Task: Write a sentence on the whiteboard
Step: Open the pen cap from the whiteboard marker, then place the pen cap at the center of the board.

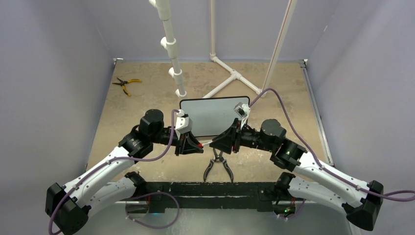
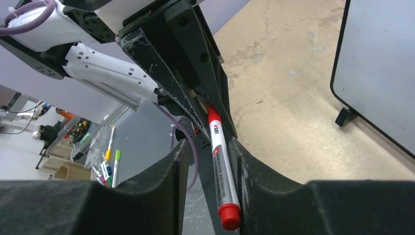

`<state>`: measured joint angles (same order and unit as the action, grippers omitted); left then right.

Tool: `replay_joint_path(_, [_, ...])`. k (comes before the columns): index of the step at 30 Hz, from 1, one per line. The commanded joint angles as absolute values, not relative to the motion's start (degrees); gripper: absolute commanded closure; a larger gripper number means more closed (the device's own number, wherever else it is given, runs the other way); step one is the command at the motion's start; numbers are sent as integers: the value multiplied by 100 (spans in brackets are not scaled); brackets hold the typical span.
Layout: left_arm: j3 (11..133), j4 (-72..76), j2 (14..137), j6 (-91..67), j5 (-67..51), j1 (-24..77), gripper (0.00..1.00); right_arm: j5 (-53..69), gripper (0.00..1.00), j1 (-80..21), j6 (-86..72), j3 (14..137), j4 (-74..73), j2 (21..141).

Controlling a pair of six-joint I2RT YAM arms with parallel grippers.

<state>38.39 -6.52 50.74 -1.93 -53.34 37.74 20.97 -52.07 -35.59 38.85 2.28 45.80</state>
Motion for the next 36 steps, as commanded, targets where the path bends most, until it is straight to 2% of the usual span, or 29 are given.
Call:
replay_joint_path(1, [4025,-527,5067,-105,-5513,3742,100,2416,63,-5179,-3630,3780,788,4564])
replay_joint_path(4, [4025,-519,5088,-110,-5569,3742,100,2418,64,-5155,-3694,3706,859,4536])
replay_joint_path(6, [4019,-512,5091,-114,-5579,3744,100,2400,69,-5138,-3700,3695,853,4535])
replay_joint_path(11, [4008,-494,5115,-131,-5616,3736,100,2207,88,-5115,-3683,3709,812,4443])
replay_joint_path(13, [4000,-477,5115,-136,-5629,3739,100,2112,99,-5108,-3680,3696,853,4337])
replay_joint_path(28, [3876,-421,5013,-137,-5550,3746,100,1311,100,-4913,-3023,4338,-437,3369])
replay_joint_path(36, [3863,-516,4900,-47,-5413,3750,100,1338,100,-4904,-2574,4936,-1195,3468])
